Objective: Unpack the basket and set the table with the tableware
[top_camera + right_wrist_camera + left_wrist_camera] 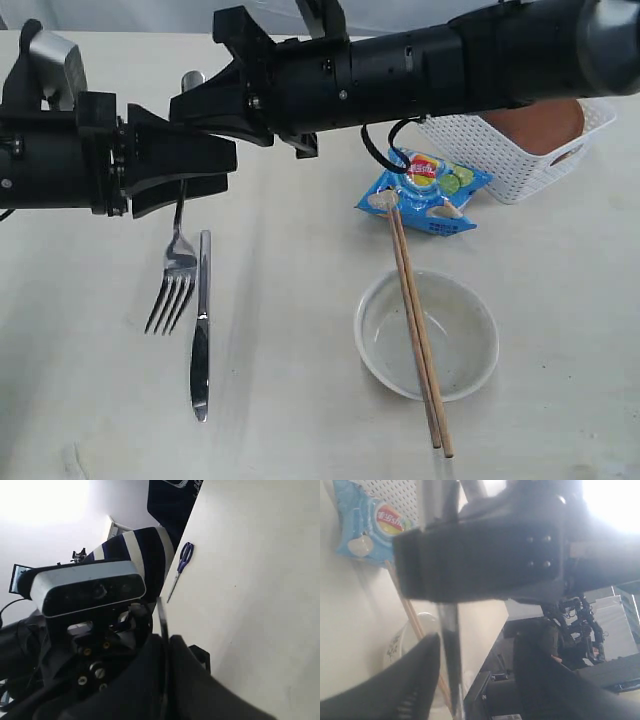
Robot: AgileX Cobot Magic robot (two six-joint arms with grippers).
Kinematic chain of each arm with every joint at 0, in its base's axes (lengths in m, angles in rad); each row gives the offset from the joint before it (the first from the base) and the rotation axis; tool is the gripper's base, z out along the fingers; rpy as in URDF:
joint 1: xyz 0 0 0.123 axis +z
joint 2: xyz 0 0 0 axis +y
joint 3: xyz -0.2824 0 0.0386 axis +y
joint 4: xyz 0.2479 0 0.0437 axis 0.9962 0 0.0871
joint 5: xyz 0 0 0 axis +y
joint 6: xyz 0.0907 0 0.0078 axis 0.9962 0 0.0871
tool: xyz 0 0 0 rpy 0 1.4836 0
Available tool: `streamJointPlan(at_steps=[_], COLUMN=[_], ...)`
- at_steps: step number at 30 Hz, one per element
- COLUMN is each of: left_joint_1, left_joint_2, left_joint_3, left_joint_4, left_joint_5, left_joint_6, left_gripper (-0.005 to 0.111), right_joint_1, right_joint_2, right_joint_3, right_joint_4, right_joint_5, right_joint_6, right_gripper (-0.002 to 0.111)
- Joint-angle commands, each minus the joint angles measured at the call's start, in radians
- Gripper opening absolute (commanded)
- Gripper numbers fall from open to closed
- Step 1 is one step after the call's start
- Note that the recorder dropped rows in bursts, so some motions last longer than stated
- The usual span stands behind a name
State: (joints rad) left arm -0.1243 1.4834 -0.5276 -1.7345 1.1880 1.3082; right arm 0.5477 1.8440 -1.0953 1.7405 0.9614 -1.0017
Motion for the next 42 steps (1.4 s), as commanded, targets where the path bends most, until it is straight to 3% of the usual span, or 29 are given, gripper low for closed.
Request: streamJointPlan(at_steps=[1,8,17,33,38,42], left_joint_1=[-0.002,-0.002,-0.002,-0.002,-0.002,-0.002], left_joint_2=[-0.004,-0.004,-0.004,-0.004,-0.004,-0.004], left_joint_3=[-0.003,-0.003,-0.003,-0.003,-0.003,-0.003], left_joint_4=[-0.010,-0.010,-0.010,-0.010,-0.010,-0.010], left_joint_5=[0.020,0.011,0.033,0.033,0.033,0.033], left_joint_6=[-0.032,-0.069,-0.129,-0.147,-0.166,-0.166], left_gripper=[0.044,0.041,0.020,0.018,0.001,0.000], right_joint_1=[-0.061,-0.092,-0.092,-0.092,-0.092,-0.092], right_joint_2=[0.001,0.001,0.040,0.045,0.045,0.045], right_joint_3=[0.003,0.003,0.003,0.003,0.003,0.003], right_joint_4=[0.004,-0.100,-0.100,-0.043,-0.052,-0.059], right_joint_5=[0.095,0.150,0.198,0.220,0.220,0.220], right_joint_6=[0.017,0.058,0.056,0.029,0.029,0.029], right_gripper=[0.000,0.000,0.000,0.000,0.000,0.000])
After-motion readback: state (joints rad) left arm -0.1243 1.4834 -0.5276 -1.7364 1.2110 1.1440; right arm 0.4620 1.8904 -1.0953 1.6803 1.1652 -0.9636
